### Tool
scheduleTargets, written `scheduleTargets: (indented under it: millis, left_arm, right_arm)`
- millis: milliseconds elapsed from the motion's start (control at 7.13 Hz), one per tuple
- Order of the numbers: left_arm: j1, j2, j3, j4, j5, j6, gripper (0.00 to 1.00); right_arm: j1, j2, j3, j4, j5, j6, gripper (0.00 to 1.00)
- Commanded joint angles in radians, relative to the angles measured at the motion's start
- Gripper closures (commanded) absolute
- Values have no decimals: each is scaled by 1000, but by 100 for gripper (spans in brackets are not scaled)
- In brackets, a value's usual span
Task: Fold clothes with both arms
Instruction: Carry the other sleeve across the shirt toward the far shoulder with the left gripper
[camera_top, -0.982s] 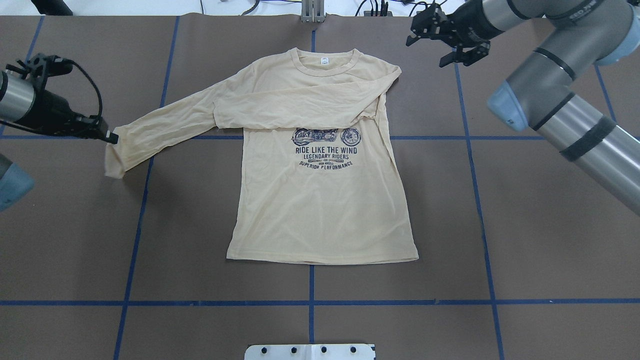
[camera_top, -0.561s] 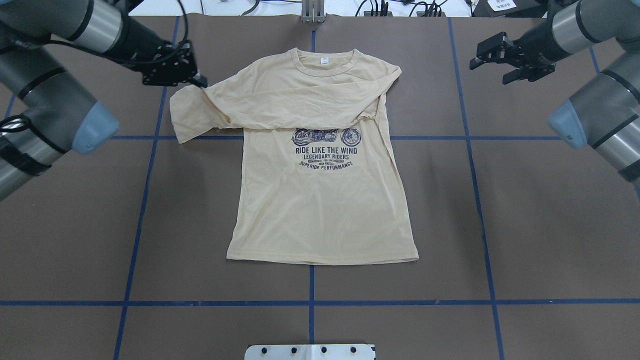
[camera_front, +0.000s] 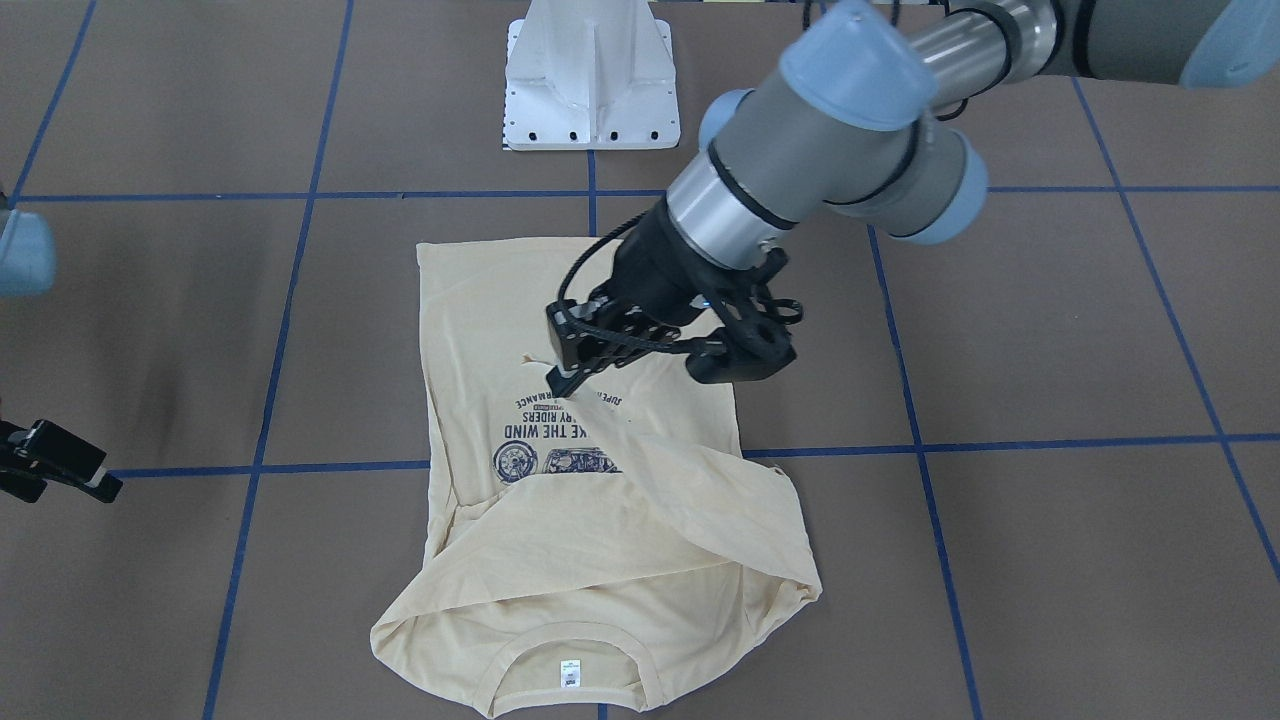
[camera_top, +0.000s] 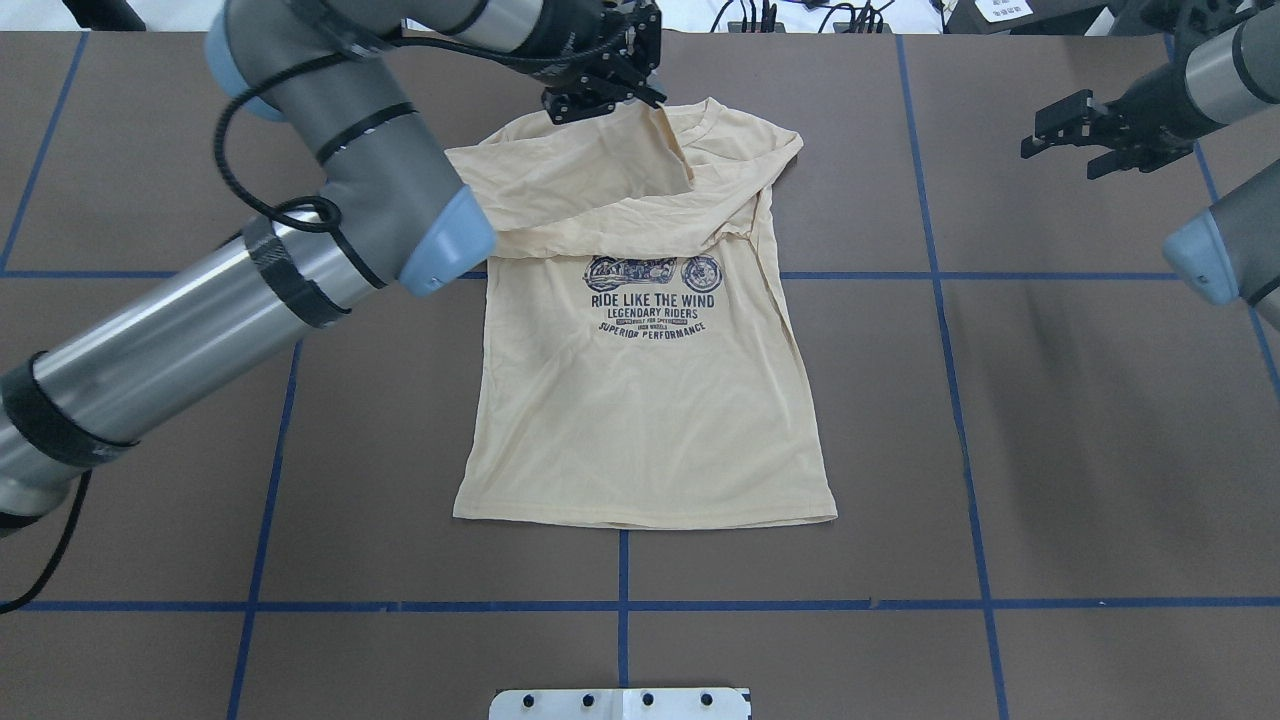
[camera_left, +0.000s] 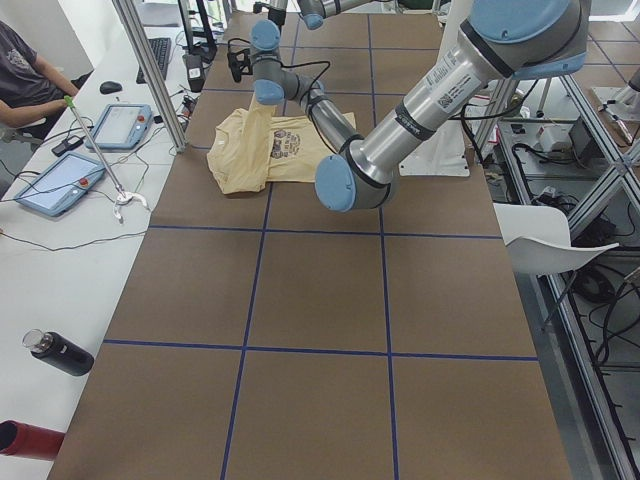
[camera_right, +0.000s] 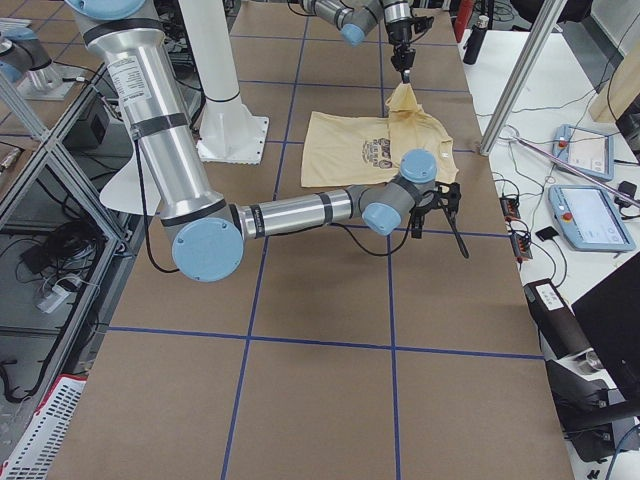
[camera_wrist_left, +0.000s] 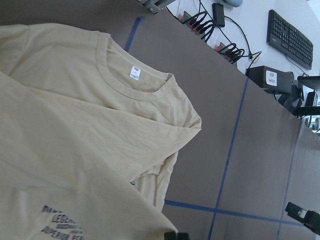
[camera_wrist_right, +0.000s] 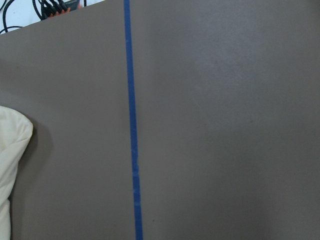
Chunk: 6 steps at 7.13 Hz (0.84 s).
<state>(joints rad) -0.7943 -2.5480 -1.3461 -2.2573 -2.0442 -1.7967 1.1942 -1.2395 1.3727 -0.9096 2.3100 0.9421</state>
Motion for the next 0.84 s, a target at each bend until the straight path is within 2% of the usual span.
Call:
scheduleTargets:
  millis: [0, 140, 280, 421, 561, 701]
  left_arm:
    - [84, -96, 130, -40, 158, -26, 100]
    - [101, -98, 193, -114, 195, -26, 100]
    - [125, -119, 255, -164, 272, -29, 100]
    - [136, -174, 331, -183, 307, -29, 100]
    - [141, -190, 350, -188, 309, -29, 100]
    - [157, -207, 405, -243, 362, -59, 100]
  right_arm:
    - [15, -5, -29, -2, -3, -36, 1]
    - [15, -5, -46, 0, -4, -37, 1]
    - [15, -3, -53, 0, -6, -36, 1]
    - [13, -3, -55, 0, -6, -36, 1]
    - [13, -5, -63, 0, -6, -36, 1]
    - [15, -6, -69, 0, -4, -36, 1]
